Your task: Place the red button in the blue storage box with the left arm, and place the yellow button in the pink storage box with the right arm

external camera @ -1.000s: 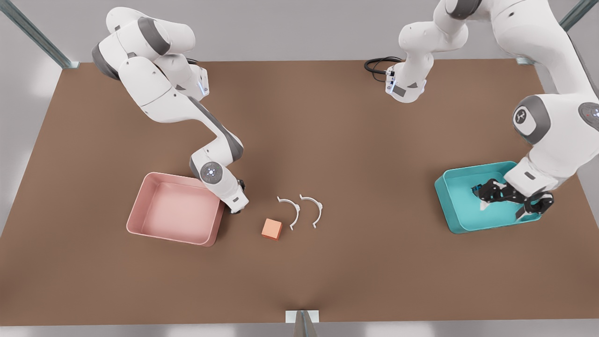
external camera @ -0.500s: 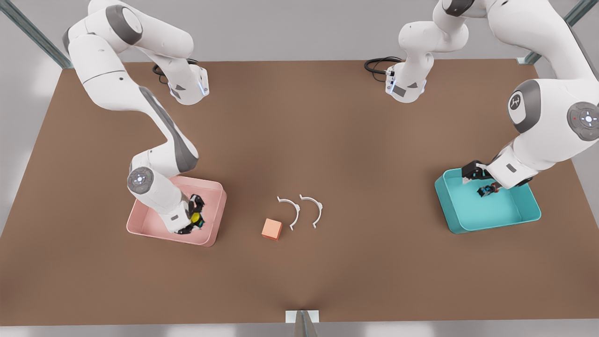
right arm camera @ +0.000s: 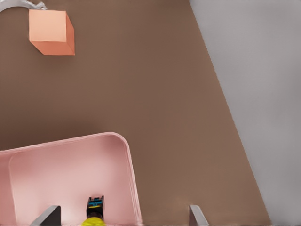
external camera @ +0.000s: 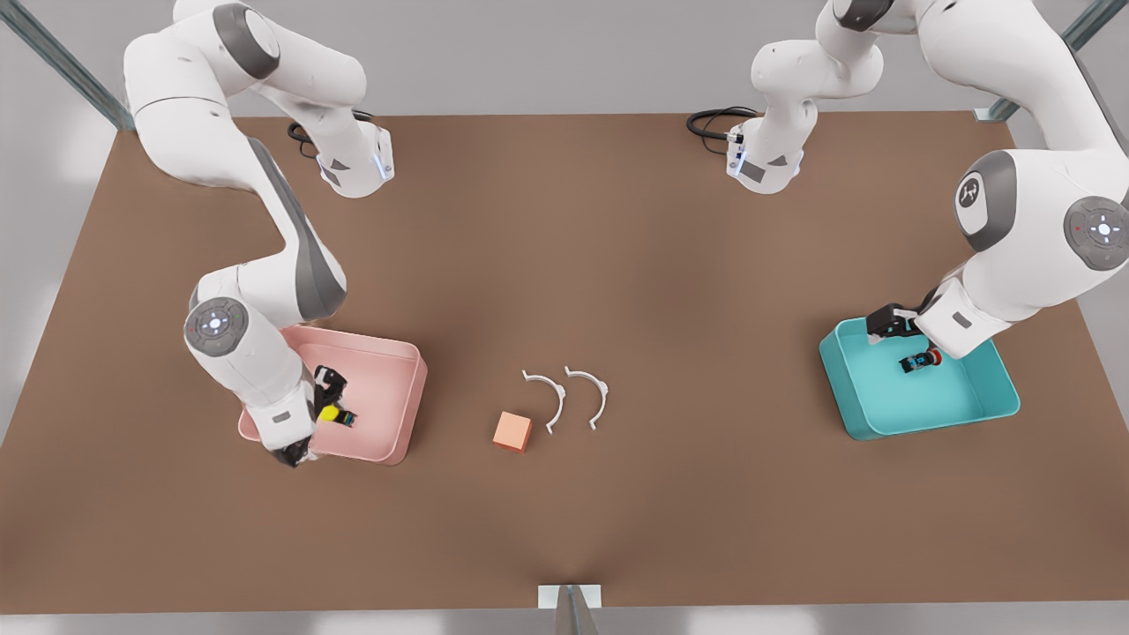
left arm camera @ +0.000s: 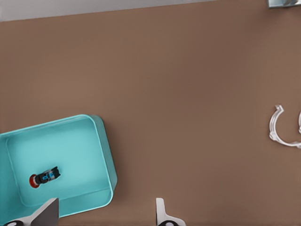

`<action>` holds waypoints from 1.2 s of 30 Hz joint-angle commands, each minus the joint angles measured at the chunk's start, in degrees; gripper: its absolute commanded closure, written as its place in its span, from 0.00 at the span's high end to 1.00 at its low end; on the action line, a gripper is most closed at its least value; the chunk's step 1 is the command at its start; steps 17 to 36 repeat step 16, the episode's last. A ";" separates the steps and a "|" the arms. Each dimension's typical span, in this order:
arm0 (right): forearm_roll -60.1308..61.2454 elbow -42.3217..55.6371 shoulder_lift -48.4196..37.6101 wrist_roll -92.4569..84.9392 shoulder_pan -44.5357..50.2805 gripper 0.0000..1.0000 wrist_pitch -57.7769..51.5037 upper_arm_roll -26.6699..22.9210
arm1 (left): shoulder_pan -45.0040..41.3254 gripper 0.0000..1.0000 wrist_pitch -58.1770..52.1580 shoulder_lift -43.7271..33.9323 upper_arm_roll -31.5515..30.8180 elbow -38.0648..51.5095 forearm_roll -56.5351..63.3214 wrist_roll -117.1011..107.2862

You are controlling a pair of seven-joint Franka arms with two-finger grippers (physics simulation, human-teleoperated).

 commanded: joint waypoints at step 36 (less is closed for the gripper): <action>16.32 -4.39 -15.02 53.27 11.04 1.00 -21.96 -27.28 | -0.26 1.00 -0.08 -0.06 0.00 0.03 0.04 -3.74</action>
